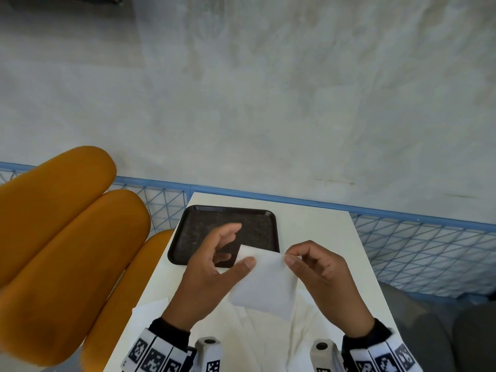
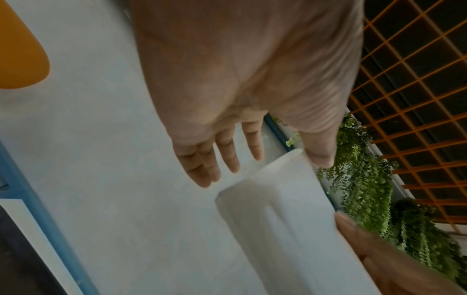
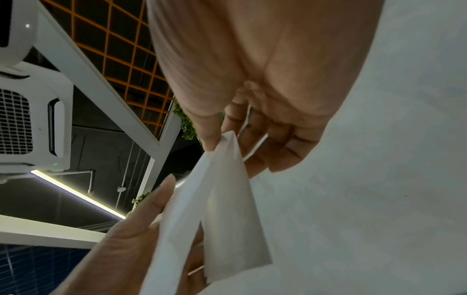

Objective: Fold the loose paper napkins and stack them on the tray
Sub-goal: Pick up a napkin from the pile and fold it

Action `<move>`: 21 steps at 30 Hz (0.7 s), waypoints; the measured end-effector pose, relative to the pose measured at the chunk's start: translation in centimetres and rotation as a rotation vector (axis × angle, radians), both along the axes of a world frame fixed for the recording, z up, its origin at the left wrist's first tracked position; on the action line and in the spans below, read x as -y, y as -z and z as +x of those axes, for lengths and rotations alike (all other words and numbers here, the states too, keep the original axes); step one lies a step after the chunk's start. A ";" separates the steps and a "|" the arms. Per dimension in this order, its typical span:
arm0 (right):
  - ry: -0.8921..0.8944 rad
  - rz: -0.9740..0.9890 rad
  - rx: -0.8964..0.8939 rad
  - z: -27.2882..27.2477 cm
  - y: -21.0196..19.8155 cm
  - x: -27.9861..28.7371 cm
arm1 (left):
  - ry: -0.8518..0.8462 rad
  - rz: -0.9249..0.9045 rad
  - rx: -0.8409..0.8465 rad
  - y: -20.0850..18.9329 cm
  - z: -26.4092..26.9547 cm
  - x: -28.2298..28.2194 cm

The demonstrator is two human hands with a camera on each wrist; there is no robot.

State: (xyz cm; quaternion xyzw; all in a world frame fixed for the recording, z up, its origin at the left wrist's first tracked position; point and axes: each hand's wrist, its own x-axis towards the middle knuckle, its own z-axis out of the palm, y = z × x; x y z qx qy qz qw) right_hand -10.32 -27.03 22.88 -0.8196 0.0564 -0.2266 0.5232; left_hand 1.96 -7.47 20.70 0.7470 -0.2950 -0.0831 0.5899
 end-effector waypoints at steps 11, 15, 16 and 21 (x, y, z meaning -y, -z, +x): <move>0.024 0.128 -0.028 -0.5 0.3 0.5 | 0.023 -0.029 0.013 -1.0 -0.5 0.7; 0.055 0.304 -0.039 -0.5 0.0 0.6 | 0.052 -0.030 -0.028 -1.0 -0.5 0.6; 0.069 0.359 -0.047 -0.5 -0.1 0.6 | 0.089 -0.029 -0.071 -1.1 -0.7 0.7; 0.080 0.470 -0.127 -0.4 -0.3 1.0 | 0.090 -0.024 -0.098 -1.1 -1.3 1.0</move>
